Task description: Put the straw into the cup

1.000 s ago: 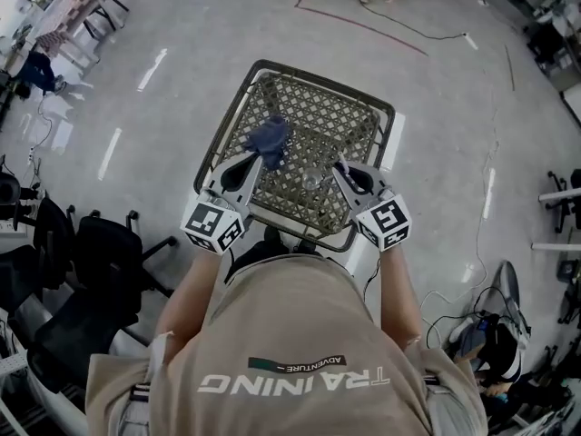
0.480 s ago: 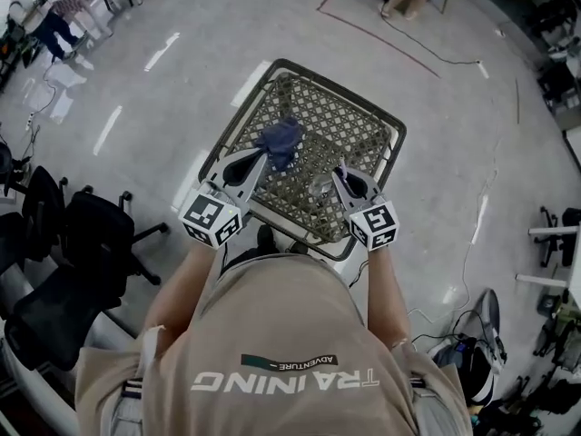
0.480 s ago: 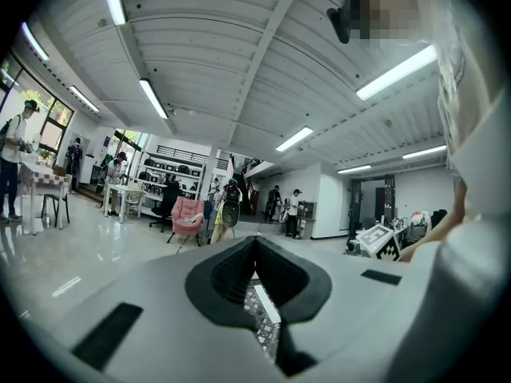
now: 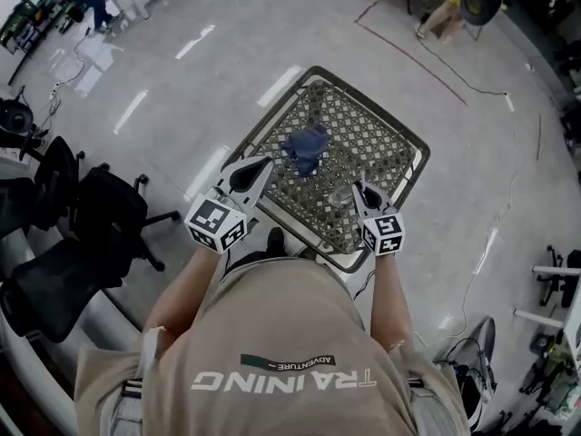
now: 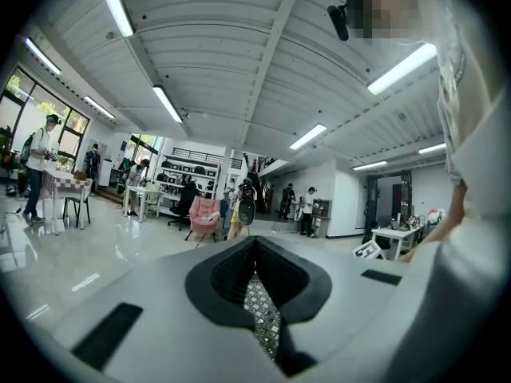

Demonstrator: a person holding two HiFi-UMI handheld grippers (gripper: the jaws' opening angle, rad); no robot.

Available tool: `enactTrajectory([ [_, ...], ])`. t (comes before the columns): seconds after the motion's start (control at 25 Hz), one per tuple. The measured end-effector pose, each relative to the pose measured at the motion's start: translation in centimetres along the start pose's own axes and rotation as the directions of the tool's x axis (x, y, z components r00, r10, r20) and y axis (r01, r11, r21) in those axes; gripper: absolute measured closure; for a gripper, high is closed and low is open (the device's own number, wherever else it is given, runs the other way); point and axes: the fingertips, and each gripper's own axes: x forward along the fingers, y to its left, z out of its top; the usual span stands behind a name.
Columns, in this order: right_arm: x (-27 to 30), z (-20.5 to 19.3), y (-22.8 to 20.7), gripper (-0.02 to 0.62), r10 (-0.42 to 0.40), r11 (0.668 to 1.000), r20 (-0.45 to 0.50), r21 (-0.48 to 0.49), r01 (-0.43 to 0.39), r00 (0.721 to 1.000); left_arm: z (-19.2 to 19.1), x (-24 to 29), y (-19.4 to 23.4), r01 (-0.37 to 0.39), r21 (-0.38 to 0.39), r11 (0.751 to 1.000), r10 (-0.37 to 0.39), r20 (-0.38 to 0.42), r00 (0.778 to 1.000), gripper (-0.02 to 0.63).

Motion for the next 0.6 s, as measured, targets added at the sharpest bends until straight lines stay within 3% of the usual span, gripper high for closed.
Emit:
enactTrajectory([
  [0.2,0.6,0.3,0.7,0.563,0.030,0.999,-0.011,-0.010,-0.030,0.999,0.2,-0.7,0.5,-0.009,-0.003,1.000,0.009,-0.002,1.000,0.591],
  [0.32,1.1,0.1,1.1,0.439,0.030,0.999,-0.021,-0.035,-0.030,0.999,-0.3,-0.5,0.8,0.000,-0.006,1.000,0.000,-0.001,1.000,0.591],
  [0.6,-0.5,1.9,1.2,0.440,-0.010,1.000,0.018,-0.017,0.011,1.000,-0.4,0.7,0.7,0.051,-0.016,0.999,-0.051,0.011,0.999,0.591],
])
